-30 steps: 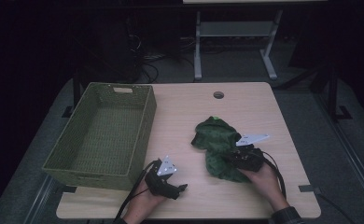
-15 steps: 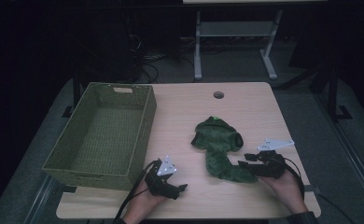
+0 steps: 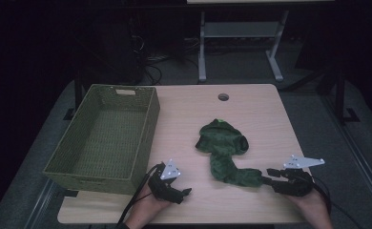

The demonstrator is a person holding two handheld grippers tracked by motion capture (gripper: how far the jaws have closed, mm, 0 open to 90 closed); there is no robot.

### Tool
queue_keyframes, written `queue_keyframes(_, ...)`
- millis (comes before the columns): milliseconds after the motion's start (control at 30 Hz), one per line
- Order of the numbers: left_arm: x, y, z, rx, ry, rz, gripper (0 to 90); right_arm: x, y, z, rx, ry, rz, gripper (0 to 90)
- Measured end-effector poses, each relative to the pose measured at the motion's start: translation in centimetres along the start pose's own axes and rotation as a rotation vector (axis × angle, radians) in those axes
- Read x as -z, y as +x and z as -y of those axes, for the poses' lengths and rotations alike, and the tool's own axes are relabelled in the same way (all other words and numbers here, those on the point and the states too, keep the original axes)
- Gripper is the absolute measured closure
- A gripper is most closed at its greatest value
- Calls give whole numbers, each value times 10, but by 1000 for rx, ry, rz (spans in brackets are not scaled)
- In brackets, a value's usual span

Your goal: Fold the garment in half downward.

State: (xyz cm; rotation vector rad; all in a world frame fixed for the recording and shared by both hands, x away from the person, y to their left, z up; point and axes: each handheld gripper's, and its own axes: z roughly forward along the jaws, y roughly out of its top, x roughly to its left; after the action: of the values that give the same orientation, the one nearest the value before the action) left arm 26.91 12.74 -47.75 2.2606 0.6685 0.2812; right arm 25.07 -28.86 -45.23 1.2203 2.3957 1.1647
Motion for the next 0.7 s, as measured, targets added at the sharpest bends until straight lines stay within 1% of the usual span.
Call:
queue_keyframes(100,0,0,0,0,0,0,128,4,1,7,0,1,-5,545)
queue_keyframes(233,0,0,0,0,0,1,128,3,4,16,8,24,-13,539)
queue_keyframes(333,0,0,0,0,1,1,128,-1,5,16,7,38,-27,536)
queue_keyframes(533,0,0,0,0,3,1,128,-7,6,16,22,50,-46,539)
queue_keyframes(600,0,0,0,0,2,1,128,-8,5,16,18,56,-49,552)
queue_keyframes(700,0,0,0,-1,3,1,128,-10,4,16,14,56,-67,592)
